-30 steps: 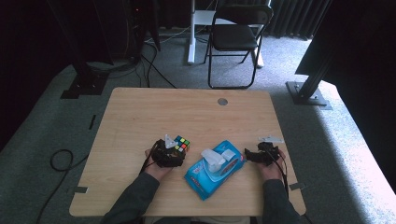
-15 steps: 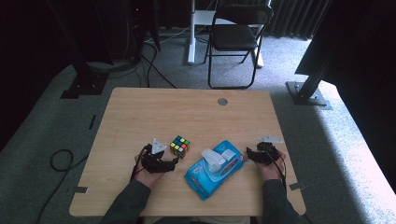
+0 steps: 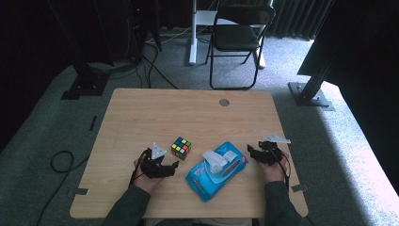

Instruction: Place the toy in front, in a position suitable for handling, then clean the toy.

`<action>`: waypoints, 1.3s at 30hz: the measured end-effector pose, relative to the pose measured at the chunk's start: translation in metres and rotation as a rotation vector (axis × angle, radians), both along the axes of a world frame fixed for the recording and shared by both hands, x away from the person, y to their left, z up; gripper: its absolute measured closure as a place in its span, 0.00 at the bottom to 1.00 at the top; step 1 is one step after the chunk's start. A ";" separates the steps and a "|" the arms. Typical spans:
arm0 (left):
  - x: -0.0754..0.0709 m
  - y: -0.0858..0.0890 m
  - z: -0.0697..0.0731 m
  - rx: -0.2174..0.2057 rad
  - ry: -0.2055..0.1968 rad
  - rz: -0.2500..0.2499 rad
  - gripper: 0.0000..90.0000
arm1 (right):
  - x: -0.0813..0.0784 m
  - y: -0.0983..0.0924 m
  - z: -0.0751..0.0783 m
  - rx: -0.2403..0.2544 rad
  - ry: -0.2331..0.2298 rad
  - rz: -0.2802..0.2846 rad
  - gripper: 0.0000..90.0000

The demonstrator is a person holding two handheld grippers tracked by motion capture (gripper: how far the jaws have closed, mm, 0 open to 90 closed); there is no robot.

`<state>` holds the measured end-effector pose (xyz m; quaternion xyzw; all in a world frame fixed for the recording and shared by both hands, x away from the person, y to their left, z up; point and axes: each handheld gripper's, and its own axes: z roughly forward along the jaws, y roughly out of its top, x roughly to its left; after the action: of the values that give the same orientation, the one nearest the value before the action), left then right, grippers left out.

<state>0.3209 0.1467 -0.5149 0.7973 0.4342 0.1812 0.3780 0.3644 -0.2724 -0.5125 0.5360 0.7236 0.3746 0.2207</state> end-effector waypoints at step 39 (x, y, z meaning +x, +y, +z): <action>0.022 -0.089 0.040 -0.076 0.019 -0.295 0.37 | -0.005 0.020 0.006 -0.085 -0.048 0.074 0.44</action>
<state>0.3427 0.0577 -0.4746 0.8393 0.3224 0.0996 0.4263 0.3590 -0.2522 -0.5068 0.4902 0.7527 0.3639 0.2465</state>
